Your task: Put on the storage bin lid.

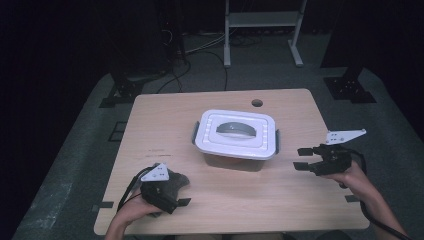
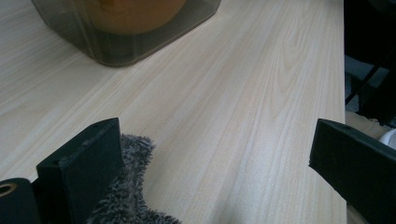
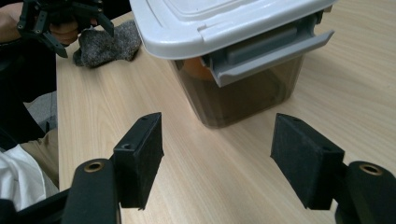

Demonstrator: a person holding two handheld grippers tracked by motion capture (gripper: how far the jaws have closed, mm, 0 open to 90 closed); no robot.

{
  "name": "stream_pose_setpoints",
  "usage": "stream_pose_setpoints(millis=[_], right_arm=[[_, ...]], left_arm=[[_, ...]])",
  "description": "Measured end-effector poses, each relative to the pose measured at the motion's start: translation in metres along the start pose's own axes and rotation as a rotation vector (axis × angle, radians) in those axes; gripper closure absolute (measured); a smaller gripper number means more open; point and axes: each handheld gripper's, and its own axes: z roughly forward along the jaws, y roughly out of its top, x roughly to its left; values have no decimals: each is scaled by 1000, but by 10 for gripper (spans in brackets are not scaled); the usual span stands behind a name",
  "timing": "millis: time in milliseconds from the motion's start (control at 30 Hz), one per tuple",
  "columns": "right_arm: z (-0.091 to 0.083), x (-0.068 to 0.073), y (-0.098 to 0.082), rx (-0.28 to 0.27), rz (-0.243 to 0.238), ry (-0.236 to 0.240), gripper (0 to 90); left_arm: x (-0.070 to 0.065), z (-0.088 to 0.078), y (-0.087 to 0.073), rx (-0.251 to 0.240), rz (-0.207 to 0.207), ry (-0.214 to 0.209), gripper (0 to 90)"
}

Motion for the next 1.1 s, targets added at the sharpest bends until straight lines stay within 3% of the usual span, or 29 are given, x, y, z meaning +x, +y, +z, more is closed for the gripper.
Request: stream_pose_setpoints(millis=[1100], right_arm=[[4, 4, -40, -12, 56, 2, 324]], left_arm=[[0, 1, 0, -1, 0, 3, 20]])
